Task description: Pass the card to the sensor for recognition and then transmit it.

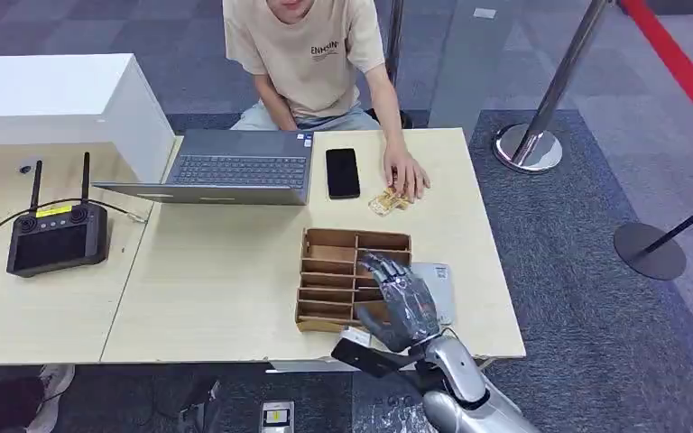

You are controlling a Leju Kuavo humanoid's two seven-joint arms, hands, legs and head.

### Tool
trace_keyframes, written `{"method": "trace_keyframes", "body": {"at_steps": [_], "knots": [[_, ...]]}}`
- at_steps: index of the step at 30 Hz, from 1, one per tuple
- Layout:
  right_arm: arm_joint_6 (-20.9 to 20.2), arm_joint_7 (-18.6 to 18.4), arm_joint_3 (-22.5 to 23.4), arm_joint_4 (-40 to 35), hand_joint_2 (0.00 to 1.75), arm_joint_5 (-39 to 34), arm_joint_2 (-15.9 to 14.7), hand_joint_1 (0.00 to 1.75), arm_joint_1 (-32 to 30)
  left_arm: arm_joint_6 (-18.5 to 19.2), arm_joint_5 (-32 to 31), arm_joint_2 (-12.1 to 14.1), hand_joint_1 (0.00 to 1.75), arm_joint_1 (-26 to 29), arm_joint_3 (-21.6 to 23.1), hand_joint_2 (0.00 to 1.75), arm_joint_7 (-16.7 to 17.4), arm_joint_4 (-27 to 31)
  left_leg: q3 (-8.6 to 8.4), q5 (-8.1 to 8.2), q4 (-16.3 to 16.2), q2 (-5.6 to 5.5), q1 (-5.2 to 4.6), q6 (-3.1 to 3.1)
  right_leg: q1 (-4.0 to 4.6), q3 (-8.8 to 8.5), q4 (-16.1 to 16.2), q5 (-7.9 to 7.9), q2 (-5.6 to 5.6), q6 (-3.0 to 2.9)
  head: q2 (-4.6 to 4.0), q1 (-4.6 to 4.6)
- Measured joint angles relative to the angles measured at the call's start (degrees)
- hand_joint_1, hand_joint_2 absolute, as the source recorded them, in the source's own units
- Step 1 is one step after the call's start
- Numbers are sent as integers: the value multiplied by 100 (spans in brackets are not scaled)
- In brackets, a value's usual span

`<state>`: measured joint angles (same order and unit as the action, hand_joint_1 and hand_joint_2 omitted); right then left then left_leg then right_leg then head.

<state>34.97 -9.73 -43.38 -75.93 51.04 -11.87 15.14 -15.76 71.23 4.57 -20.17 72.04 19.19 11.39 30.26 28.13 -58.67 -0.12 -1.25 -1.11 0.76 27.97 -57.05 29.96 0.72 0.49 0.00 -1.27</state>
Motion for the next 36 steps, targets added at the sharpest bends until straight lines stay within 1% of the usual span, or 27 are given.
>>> {"method": "trace_keyframes", "body": {"at_steps": [5,20,36], "knots": [[-24,50,-46,48,175,4,-7,175,63,0,-2,2,0,-44,0,0,33,0,-2,0,0,0,0,0,0,-1,-1,0,0,0,0,0],[-112,11,-136,-109,175,221,-50,175,202,-52,-37,2,0,-136,0,0,103,0,-2,0,0,0,0,0,0,-2,-1,0,0,0,0,0],[-62,-20,-273,-190,175,284,-57,175,217,-107,-85,0,0,-220,2,0,164,0,-3,0,0,0,0,0,0,-2,-1,0,0,0,0,0]]}}
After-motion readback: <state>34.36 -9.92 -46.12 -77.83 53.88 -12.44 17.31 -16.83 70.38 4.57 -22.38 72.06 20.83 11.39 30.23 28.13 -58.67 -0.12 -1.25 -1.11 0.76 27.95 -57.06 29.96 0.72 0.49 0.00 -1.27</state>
